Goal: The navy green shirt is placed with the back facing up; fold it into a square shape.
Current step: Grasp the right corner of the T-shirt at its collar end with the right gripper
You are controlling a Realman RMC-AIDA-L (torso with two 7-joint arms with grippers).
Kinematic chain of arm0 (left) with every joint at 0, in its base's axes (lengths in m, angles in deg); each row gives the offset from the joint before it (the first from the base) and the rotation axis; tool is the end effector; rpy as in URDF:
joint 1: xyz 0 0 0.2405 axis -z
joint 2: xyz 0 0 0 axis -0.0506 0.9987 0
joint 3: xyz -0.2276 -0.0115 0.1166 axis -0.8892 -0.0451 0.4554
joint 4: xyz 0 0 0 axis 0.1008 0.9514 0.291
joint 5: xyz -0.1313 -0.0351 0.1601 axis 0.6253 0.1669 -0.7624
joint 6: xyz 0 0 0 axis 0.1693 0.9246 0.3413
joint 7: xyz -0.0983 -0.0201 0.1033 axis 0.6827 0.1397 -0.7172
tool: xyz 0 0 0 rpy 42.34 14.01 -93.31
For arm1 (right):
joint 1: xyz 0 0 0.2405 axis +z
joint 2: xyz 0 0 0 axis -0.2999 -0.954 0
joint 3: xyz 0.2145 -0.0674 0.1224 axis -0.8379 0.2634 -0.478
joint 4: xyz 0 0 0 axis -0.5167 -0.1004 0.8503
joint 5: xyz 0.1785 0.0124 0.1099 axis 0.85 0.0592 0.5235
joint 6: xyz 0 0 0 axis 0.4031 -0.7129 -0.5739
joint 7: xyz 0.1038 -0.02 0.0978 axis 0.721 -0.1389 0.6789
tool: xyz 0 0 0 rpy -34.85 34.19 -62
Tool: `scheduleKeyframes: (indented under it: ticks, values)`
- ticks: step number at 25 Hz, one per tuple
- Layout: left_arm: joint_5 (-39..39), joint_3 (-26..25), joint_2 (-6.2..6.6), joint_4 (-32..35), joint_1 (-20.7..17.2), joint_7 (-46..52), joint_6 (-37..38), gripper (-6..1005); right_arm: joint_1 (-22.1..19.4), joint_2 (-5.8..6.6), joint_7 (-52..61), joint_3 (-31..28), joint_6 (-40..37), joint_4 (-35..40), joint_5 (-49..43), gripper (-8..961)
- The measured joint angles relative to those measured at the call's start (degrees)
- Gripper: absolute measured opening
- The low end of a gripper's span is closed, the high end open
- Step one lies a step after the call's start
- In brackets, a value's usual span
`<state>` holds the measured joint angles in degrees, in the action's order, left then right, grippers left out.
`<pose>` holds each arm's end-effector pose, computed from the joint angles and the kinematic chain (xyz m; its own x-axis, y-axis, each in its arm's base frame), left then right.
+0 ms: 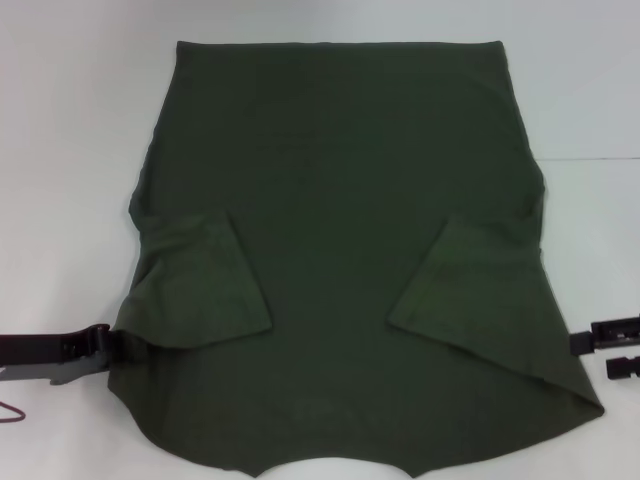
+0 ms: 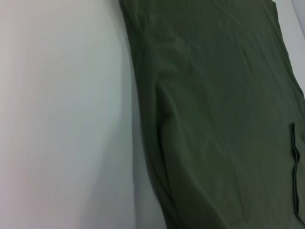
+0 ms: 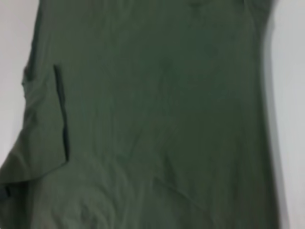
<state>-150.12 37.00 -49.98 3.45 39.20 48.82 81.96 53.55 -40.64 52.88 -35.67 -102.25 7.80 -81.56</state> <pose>-0.3365 0.3464 0.0238 0.0537 0.9081 0.4153 0.9984 -0.0572 -0.0041 0.3306 0.3499 0.0789 0.0349 -0.9668 -0.2533 -0.9991 -0.0281 -0.0302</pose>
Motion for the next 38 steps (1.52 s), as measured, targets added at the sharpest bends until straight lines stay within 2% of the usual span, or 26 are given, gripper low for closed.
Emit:
scheduleKeyframes:
  ticks: [17,38]
  values:
    - [-0.03,-0.2,0.03,-0.21,0.27,0.25,-0.38,38,-0.76,-0.91,-1.01,0.26,2.48,-1.56,-3.78,897]
    - [0.0,-0.2,-0.13,-0.44,0.95,0.34,-0.68,38,0.54,-2.36,-1.73,1.01,4.61,-2.57,-4.01,897]
